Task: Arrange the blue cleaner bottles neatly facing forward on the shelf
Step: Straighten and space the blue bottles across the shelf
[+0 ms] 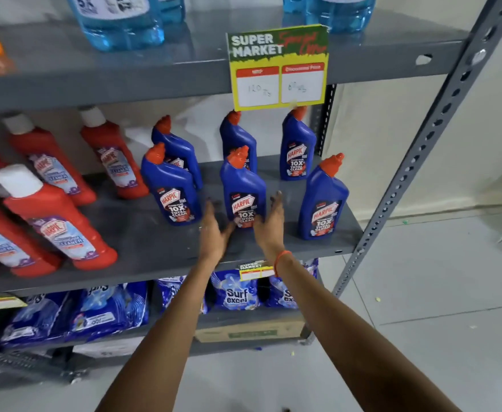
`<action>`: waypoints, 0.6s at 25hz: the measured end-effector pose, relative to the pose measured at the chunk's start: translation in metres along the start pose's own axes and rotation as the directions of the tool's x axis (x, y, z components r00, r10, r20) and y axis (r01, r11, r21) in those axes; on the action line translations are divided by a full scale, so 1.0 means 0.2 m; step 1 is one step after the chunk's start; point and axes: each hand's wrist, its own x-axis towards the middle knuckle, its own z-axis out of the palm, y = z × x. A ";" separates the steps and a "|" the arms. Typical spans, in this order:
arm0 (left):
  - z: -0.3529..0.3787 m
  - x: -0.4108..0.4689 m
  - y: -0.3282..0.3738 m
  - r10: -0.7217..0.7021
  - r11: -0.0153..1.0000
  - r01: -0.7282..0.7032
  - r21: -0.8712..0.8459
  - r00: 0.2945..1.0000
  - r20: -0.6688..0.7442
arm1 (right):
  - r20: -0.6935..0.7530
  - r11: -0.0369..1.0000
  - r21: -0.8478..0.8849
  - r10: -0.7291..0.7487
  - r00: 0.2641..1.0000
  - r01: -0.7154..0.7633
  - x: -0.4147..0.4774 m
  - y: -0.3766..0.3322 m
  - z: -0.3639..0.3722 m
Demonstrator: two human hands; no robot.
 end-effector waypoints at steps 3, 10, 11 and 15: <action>-0.01 0.08 0.00 -0.070 0.997 0.070 0.009 0.952 0.297 | 0.173 0.992 -0.110 0.079 0.982 -0.060 0.07 0.08 -0.04; -0.04 -0.16 -0.06 0.000 0.994 0.034 -0.107 0.953 0.304 | 0.262 0.987 -0.148 -0.028 0.965 0.069 -0.09 0.21 -0.15; -0.04 -0.17 -0.06 -0.002 0.993 0.039 -0.114 0.950 0.312 | 0.269 0.986 -0.143 -0.045 0.962 0.086 -0.10 0.22 -0.15; -0.06 -0.18 -0.04 0.000 0.992 0.038 -0.117 0.950 0.311 | 0.275 0.985 -0.137 -0.068 0.959 0.109 -0.11 0.23 -0.16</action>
